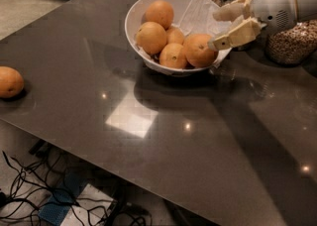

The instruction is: Pick orange from white bowl

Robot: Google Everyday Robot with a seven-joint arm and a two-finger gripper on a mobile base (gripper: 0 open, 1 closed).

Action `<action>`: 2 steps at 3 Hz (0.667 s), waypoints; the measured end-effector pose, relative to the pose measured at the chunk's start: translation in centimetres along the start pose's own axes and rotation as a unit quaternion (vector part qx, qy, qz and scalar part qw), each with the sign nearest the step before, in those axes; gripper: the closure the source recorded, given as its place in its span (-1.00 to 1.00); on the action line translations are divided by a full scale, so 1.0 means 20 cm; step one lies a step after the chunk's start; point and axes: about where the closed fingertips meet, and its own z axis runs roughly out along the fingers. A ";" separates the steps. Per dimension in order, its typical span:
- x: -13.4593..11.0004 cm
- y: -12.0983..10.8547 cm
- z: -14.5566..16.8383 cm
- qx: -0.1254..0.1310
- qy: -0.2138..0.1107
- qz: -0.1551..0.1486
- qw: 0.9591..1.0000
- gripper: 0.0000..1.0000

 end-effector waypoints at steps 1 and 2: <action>0.13 0.01 0.06 -0.002 0.042 -0.001 0.999 -0.32; 0.21 0.01 0.10 0.000 0.076 -0.005 0.997 -0.32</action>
Offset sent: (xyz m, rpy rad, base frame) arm 0.0052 -0.0124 -0.0663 -0.2305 0.0451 -0.0328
